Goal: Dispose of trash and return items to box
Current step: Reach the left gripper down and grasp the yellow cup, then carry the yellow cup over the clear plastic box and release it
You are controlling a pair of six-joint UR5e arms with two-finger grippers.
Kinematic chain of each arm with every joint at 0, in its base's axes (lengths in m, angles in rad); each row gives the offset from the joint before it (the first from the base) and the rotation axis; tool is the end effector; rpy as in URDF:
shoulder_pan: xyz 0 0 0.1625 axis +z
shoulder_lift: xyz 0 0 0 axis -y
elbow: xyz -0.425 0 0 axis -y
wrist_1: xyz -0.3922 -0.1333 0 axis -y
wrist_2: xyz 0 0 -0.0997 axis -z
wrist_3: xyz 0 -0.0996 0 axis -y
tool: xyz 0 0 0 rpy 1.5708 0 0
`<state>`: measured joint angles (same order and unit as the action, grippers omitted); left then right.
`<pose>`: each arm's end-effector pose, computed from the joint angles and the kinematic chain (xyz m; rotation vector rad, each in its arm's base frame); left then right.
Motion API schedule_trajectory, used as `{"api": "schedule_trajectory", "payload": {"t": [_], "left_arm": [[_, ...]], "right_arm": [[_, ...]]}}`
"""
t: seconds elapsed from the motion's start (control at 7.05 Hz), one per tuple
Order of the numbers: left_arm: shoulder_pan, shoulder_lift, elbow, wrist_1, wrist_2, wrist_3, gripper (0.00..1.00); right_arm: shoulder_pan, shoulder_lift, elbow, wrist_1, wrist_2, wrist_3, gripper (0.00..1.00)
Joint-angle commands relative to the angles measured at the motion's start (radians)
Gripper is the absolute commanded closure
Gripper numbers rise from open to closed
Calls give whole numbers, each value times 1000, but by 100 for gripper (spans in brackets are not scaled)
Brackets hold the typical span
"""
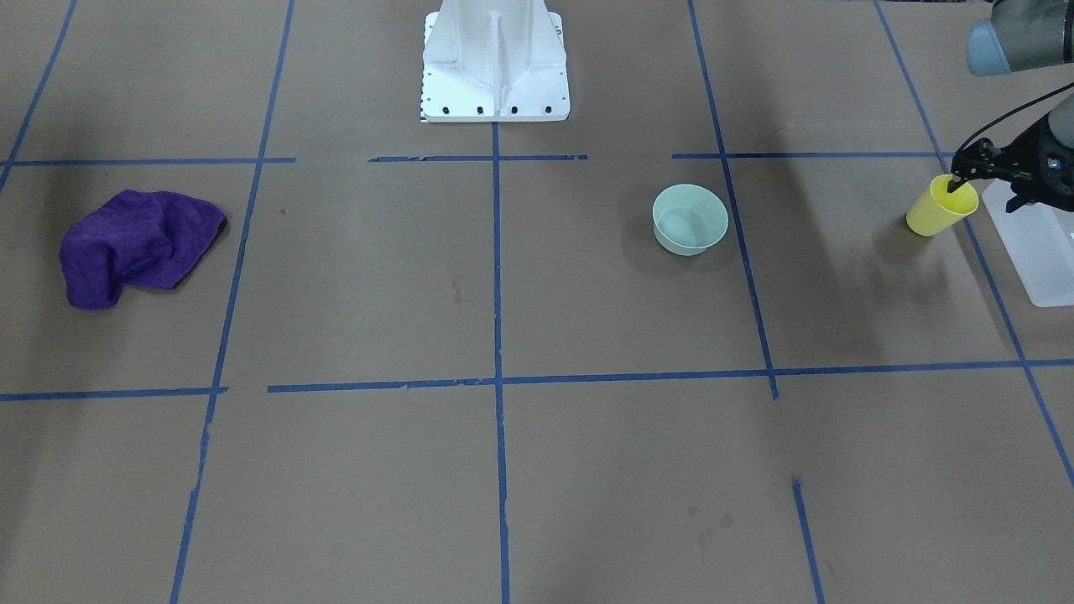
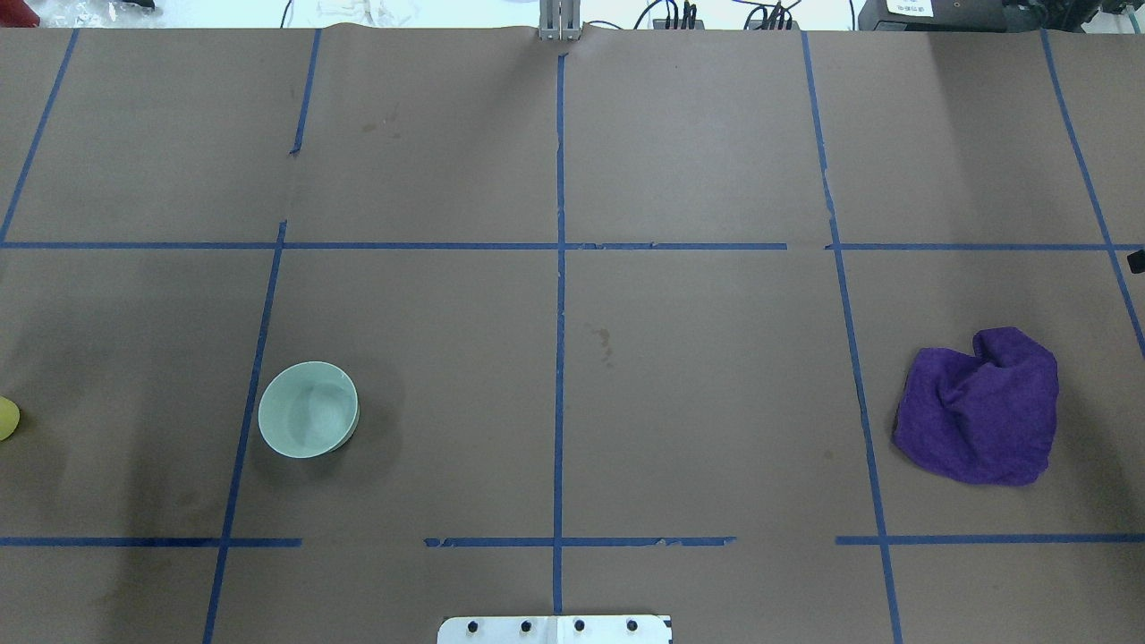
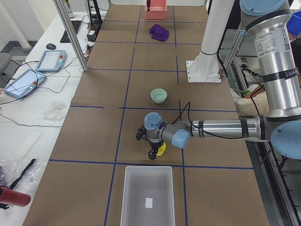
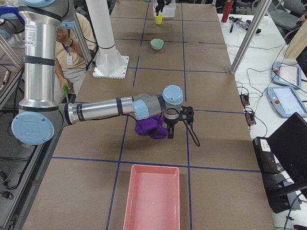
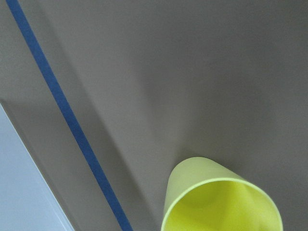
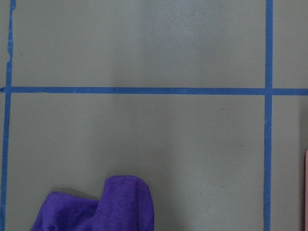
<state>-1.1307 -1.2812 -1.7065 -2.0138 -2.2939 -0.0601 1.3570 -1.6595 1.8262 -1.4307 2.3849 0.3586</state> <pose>0.1022 -0.3753 0.6731 0.0909 0.7710 0.4654 -0.0391 -0.4671 0.5558 0.0498 -0.8559 0.0110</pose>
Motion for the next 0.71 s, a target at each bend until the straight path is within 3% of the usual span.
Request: {"api": "schedule_trajectory", "payload": {"t": [0.0,0.14,0.28,0.43,0.57], "left_arm": [[29,-3,11,-3,2,0,14],[31,-6,24,-3,4,0,37],[31,-9,24,-2,4,-1,68],[31,-10,25,-2,4,-1,88],[31,-12,24,0,2,-7,100]], "right_arm": [[-1,-5,-1,1,0,0,0],[1,-5,-2,0,0,5,0],[1,-9,-1,1,8,3,0],[1,-14,-1,1,14,5,0],[1,-14,-1,1,19,5,0]]}}
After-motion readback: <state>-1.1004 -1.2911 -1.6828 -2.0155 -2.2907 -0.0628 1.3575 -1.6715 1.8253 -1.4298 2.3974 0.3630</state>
